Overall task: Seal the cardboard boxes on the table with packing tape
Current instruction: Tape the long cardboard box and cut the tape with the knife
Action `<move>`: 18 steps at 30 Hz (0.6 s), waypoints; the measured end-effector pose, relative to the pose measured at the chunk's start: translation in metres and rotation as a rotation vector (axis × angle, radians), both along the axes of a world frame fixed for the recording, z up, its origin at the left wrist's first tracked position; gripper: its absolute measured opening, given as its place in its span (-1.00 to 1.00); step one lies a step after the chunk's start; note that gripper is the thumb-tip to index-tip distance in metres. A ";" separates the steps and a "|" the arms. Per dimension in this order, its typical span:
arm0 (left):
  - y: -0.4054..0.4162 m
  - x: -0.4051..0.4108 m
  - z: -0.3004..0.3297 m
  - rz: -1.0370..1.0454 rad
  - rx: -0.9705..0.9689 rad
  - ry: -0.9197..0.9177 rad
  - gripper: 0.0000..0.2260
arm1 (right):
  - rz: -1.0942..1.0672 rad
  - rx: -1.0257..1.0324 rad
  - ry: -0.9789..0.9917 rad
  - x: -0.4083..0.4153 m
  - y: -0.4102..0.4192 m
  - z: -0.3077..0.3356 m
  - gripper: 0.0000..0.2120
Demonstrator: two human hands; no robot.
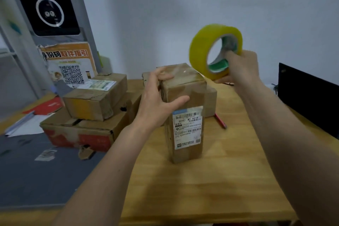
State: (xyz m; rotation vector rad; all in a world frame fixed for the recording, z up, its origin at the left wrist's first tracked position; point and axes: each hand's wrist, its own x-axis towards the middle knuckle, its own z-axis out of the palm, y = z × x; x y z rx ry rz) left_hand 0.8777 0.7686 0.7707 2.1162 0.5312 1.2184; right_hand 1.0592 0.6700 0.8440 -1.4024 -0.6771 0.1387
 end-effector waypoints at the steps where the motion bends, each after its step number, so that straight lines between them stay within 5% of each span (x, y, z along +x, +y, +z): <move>1: 0.000 -0.001 0.000 0.004 0.007 0.003 -0.27 | 0.016 0.014 0.048 0.007 -0.001 -0.004 -0.89; 8: -0.003 0.007 0.000 0.013 0.109 0.056 -0.30 | 0.111 0.159 0.491 0.016 0.013 -0.024 -0.77; 18: -0.001 0.005 -0.001 -0.012 0.122 0.098 -0.29 | -0.014 0.202 0.410 0.005 0.009 -0.028 -0.78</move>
